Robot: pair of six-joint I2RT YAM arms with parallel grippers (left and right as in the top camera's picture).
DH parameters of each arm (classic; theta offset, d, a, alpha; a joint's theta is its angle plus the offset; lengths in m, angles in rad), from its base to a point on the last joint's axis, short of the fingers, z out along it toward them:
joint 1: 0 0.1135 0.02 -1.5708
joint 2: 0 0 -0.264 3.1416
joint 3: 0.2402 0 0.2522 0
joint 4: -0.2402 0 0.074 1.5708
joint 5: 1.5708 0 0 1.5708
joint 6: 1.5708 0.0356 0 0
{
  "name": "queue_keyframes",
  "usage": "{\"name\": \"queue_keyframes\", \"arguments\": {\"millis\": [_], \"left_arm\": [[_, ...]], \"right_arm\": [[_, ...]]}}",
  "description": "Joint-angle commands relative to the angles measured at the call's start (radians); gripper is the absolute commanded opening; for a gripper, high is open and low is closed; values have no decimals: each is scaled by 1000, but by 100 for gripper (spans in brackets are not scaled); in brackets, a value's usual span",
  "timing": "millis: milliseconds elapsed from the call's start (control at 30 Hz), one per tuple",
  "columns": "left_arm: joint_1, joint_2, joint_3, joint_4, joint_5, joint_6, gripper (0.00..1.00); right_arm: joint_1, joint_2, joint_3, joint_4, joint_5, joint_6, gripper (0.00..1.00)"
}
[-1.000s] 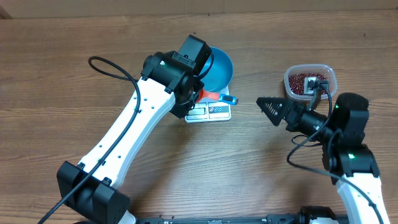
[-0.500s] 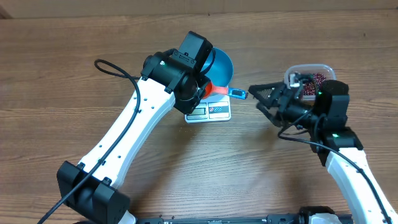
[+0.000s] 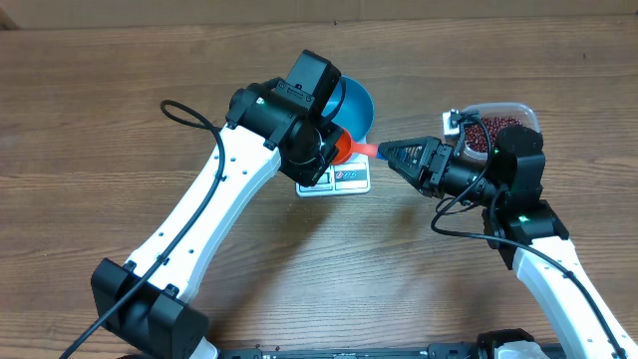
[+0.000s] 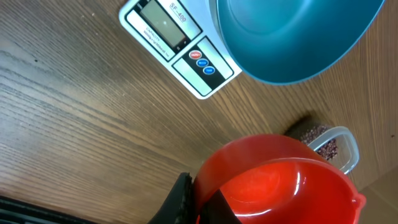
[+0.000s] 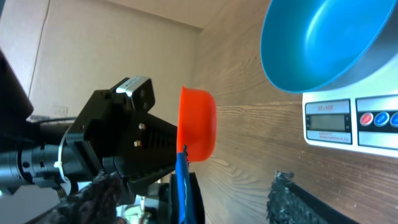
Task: Scoop item into bowl and weigh 150g on scale
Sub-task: 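Close the right gripper on the blue handle of the scoop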
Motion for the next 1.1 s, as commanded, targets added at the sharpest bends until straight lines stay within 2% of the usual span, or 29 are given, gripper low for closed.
{"name": "queue_keyframes", "arguments": {"millis": [0, 200, 500, 800, 1067], "left_arm": [[-7, -6, 6, 0, 29, 8, 4], [-11, -6, 6, 0, 43, 8, 4], [-20, -6, 7, 20, 42, -8, 4], [-33, -6, 6, 20, 41, -86, 4], [-53, -5, 6, 21, 40, -135, 4]], "right_arm": [[3, -4, 26, 16, -16, -4, 74], [3, -4, 27, 35, -60, -1, 74], [3, -4, 27, 60, -100, 7, 61], [3, -4, 27, 64, -93, 11, 53], [3, -4, 26, 71, -49, 25, 51]]}}
